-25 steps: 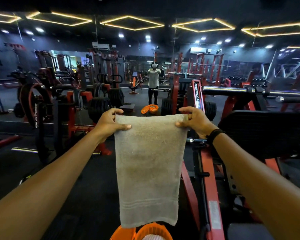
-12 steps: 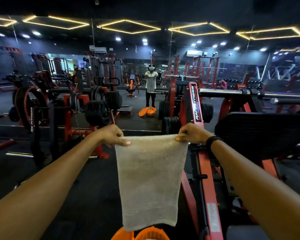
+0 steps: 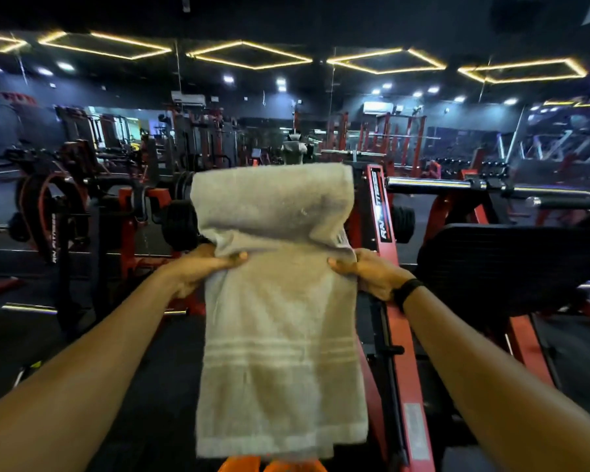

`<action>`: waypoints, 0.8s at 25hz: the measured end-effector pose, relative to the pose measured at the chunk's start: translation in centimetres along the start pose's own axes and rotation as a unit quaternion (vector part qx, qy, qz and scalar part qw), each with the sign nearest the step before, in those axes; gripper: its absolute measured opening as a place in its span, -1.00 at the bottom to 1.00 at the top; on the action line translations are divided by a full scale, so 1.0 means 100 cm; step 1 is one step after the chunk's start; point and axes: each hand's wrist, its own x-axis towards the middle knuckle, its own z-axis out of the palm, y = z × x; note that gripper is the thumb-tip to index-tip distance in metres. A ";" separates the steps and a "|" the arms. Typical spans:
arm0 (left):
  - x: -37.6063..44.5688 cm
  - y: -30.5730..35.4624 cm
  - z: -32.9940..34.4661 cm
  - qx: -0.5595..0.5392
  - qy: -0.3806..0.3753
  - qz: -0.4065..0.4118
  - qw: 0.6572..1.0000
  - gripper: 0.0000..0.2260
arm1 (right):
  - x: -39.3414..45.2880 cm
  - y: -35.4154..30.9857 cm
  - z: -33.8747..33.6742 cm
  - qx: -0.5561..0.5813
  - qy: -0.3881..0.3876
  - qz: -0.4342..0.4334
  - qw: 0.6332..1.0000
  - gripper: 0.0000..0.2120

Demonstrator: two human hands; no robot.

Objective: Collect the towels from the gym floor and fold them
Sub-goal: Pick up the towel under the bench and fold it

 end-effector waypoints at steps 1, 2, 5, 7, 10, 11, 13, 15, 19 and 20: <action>0.001 -0.001 0.000 -0.070 0.055 -0.003 0.996 -0.47 | 0.004 -0.001 0.001 0.023 0.032 -0.002 0.999 -0.54; 0.001 0.000 0.002 -0.129 0.094 -0.020 0.987 -0.60 | 0.008 -0.004 0.002 0.047 0.059 0.003 0.997 -0.66; 0.001 0.003 0.006 -0.168 0.120 -0.060 0.977 -0.68 | 0.022 -0.007 0.007 0.046 0.141 0.042 0.988 -0.79; -0.006 0.006 0.002 -0.136 0.058 -0.039 0.988 -0.55 | 0.024 -0.006 0.011 0.085 0.171 0.063 0.980 -0.84; -0.015 0.008 -0.007 -0.092 -0.012 -0.007 0.996 -0.11 | 0.022 -0.007 0.007 0.142 0.149 0.056 0.977 -0.83; -0.015 0.009 -0.006 -0.093 0.004 0.006 0.996 -0.01 | 0.022 -0.007 0.004 0.140 0.134 0.034 0.980 -0.62; -0.012 0.010 -0.003 0.021 0.046 0.046 0.998 0.06 | 0.025 -0.006 -0.004 0.066 0.123 -0.006 0.990 -0.03; -0.007 0.010 -0.004 0.190 0.077 0.091 0.975 -0.11 | 0.023 -0.007 -0.005 -0.059 0.091 -0.024 0.994 0.16; 0.005 0.007 -0.010 0.345 0.122 0.130 0.921 -0.77 | 0.014 -0.011 -0.007 -0.334 0.093 -0.074 0.935 -0.79; 0.004 0.008 -0.011 0.372 0.116 0.132 0.912 -0.81 | 0.012 -0.011 -0.008 -0.388 0.099 -0.086 0.912 -0.76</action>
